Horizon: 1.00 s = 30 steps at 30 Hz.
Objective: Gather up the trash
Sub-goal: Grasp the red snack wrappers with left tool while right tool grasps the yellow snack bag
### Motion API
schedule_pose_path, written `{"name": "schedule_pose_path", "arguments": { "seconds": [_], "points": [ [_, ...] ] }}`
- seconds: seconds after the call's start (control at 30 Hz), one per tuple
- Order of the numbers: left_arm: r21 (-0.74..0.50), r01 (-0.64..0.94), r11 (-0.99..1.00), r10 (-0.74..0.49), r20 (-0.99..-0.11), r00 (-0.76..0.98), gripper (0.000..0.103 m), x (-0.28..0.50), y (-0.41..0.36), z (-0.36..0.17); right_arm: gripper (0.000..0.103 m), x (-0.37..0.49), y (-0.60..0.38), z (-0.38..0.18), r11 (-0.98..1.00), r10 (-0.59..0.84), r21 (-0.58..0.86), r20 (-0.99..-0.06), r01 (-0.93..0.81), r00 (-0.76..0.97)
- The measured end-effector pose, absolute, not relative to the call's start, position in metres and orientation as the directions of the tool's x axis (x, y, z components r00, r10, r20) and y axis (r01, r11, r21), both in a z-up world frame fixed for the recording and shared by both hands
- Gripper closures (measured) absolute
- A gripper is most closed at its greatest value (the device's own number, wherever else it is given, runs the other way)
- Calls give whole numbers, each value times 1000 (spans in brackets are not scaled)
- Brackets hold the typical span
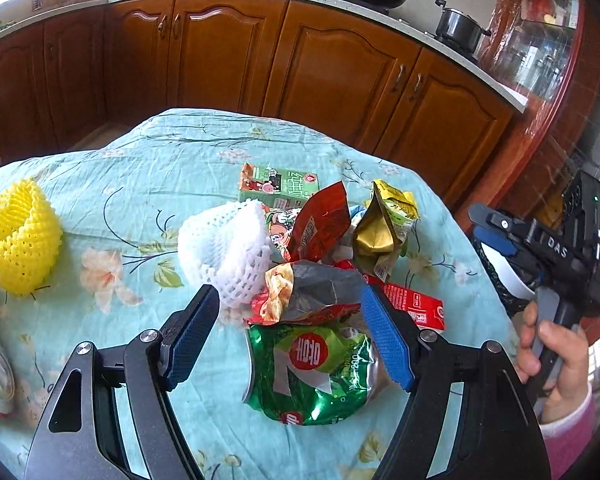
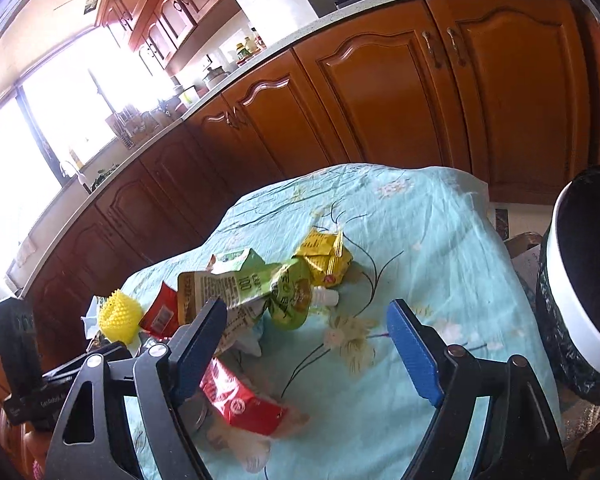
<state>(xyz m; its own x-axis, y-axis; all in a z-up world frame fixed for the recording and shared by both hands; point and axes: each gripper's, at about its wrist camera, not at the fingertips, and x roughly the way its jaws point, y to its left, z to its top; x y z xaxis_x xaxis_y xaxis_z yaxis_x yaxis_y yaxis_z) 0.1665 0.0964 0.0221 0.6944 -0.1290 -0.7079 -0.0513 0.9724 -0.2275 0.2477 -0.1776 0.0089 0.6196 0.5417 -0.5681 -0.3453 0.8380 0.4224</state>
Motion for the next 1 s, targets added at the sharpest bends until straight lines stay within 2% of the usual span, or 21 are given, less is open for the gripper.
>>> {"name": "schedule_pose_path", "arguments": {
  "seconds": [0.07,0.13,0.17,0.23,0.3,0.37,0.43,0.47,0.6,1.0],
  "points": [
    [-221,-34,975,-139,-716,684,39,171,94,19,31,263,-176,6,837,541,435,-572,-332,616],
    [-222,-16,975,-154,-726,670,55,176,91,15,37,278,-173,0,839,537,443,-582,-315,611],
    [-218,-8,976,-158,-730,665,58,177,90,13,39,285,-173,-4,840,536,449,-589,-307,605],
    [-213,5,977,-165,-739,653,76,180,88,9,43,300,-170,-13,838,536,464,-605,-285,589],
    [-224,14,975,-180,-742,646,83,181,88,6,50,313,-167,-22,835,540,478,-617,-273,573],
    [-232,19,973,-188,-735,651,86,180,89,6,54,322,-163,-29,829,549,493,-625,-266,555],
    [-241,20,970,-194,-728,658,89,178,91,7,70,329,-159,-36,825,556,499,-635,-264,537],
    [-244,17,970,-193,-721,665,90,176,92,9,87,331,-156,-38,825,558,497,-640,-269,528],
    [-270,20,963,-207,-687,697,91,167,96,20,102,322,-154,-32,821,567,482,-619,-307,544],
    [-311,136,940,-302,-580,756,92,146,66,58,102,267,-179,7,813,577,449,-549,-369,605]
  ]
}}
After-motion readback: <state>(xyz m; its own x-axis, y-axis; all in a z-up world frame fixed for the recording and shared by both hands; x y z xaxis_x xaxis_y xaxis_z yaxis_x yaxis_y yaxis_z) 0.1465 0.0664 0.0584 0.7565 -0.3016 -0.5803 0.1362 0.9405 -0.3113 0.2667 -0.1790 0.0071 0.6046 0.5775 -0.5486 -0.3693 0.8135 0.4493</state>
